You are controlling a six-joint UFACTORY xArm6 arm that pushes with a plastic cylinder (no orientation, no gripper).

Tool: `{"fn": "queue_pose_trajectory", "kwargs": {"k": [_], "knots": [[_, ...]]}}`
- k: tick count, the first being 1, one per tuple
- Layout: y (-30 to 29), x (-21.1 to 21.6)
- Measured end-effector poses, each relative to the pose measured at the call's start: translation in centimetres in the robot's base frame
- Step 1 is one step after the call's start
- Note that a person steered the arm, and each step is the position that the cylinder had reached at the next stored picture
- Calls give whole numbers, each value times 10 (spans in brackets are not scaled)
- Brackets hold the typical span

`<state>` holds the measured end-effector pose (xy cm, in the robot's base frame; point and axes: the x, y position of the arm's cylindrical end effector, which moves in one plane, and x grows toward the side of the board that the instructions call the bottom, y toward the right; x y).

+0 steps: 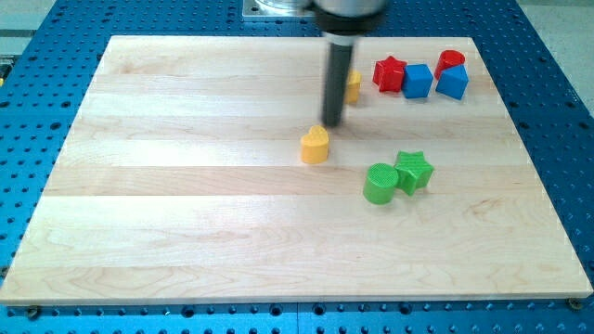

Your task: Push the yellow heart into the green circle

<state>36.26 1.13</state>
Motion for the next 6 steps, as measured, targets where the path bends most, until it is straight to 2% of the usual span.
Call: {"fn": "queue_pose_trajectory", "kwargs": {"k": [1, 3, 4, 5, 6], "knots": [[-45, 26], [61, 92], [0, 74], [-18, 81], [-30, -18]]}}
